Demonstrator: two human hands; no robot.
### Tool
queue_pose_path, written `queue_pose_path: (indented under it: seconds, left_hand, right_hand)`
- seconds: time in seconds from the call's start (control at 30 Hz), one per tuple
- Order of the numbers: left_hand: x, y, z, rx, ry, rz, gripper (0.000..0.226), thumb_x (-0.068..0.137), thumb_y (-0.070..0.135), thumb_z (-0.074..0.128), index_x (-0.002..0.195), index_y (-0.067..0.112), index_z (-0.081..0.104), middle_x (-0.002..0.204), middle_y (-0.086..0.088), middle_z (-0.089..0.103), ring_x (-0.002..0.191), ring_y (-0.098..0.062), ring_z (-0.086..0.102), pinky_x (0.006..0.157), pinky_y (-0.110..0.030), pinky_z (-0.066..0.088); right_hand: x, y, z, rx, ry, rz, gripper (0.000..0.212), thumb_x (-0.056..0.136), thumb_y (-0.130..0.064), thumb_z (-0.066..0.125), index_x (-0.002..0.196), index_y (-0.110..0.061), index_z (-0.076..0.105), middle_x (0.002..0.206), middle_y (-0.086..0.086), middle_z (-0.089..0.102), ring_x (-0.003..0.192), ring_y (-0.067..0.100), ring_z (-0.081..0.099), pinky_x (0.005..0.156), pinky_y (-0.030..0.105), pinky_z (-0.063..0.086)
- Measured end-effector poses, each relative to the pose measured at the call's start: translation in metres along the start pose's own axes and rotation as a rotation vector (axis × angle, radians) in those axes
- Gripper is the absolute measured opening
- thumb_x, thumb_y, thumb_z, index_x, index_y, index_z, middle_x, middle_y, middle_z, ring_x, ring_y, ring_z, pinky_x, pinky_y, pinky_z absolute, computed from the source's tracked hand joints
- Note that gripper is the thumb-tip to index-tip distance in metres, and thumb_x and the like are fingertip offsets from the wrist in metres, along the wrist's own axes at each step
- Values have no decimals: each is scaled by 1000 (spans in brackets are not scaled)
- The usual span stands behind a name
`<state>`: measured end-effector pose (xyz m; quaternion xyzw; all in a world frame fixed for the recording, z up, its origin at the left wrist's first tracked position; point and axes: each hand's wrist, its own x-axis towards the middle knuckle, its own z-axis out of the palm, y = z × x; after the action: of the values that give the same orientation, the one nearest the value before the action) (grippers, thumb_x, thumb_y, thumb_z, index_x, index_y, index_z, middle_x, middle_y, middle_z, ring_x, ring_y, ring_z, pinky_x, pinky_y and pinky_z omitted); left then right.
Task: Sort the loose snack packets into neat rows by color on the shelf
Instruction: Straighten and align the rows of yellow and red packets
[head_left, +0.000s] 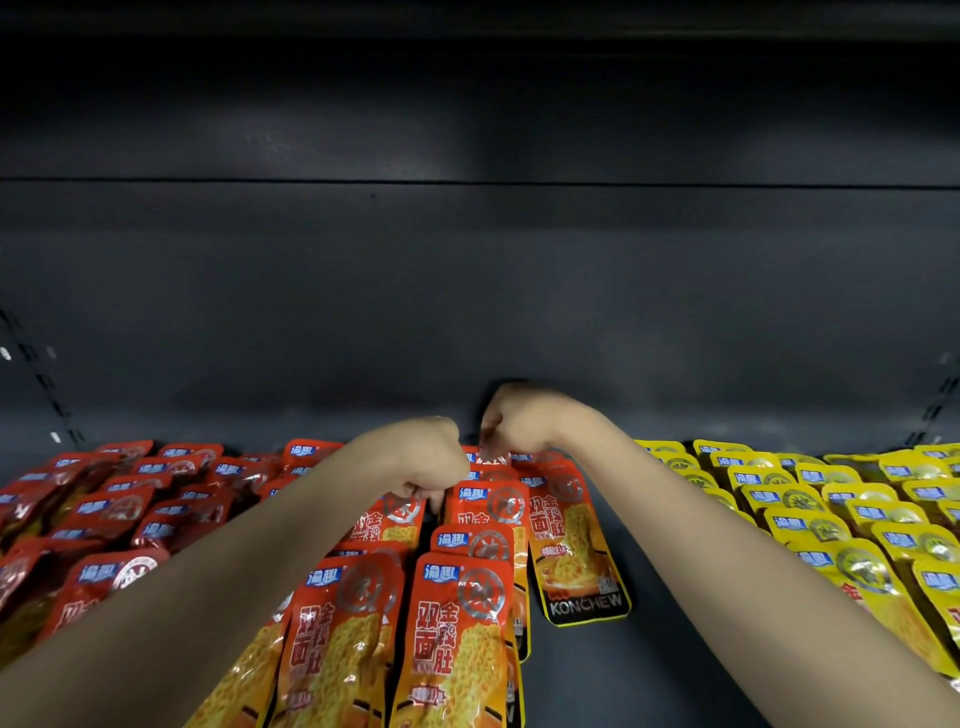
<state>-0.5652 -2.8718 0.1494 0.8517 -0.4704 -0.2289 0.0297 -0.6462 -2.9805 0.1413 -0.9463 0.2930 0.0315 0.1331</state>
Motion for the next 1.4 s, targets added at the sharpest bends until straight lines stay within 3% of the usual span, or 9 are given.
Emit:
queue_pose_path:
  seconds: [0.2,0.37,0.47,0.6,0.73,0.87,1.07,1.27,1.4]
  left_hand:
    - [10,-5,-5,-59,-36,-15,24,85,-3,53,108,-2,57,44,-5,53,37,-11,40,37,-17,30]
    - [28,-13,-16,-9,-64,-71,7,84,-1,62,88,3,57,55,-6,50,37,-10,39,33,-17,29]
    - [42,-18,-19,50,-30,-50,10,90,9,60,99,5,61,51,-2,51,36,-9,39,31,-13,28]
    - [53,-22,-13,56,12,-32,7,92,15,58,99,13,60,82,-7,62,49,-11,40,38,-18,32]
    - [57,-17,-8,-17,92,-9,16,87,10,60,95,2,70,59,-5,53,44,-13,39,43,-21,32]
    - [63,-13,-4,-116,144,-65,34,85,25,66,57,11,55,32,6,46,31,-7,41,37,-16,32]
    - [71,-20,4,-123,197,-58,39,80,39,71,98,4,69,102,-9,70,98,-25,65,82,-32,50]
    - [80,-29,8,-168,178,-76,25,80,20,73,99,3,72,100,-12,72,97,-24,68,88,-35,54]
    - [77,-24,9,-110,287,-109,11,74,19,73,76,12,66,88,-4,69,90,-23,66,72,-28,53]
  right_hand:
    - [5,1,1,27,-30,3,30,83,-28,68,107,-11,71,103,6,70,94,22,64,74,31,50]
    - [5,1,-2,61,-65,3,34,82,-28,70,111,-11,70,108,5,69,94,20,64,77,28,50]
    - [5,1,-4,24,-108,0,35,82,-29,70,112,-10,70,108,5,70,93,20,64,78,27,50]
    - [4,0,-4,2,-132,2,37,83,-31,69,114,-10,69,110,4,69,99,21,64,84,30,51]
    - [4,1,-4,8,-137,6,37,84,-30,68,114,-10,68,111,5,69,99,21,65,88,32,52]
    - [7,2,-2,18,-142,14,36,82,-30,69,112,-9,69,109,6,70,96,22,66,88,34,54]
    - [7,4,-2,40,-148,11,35,82,-29,69,111,-10,69,108,4,70,94,21,66,82,30,53]
    - [7,1,-1,29,-149,-13,35,84,-29,68,113,-11,69,110,5,69,96,21,65,87,33,53]
    - [6,0,-2,24,-142,-17,35,85,-29,67,114,-10,68,111,5,68,97,21,65,88,33,53]
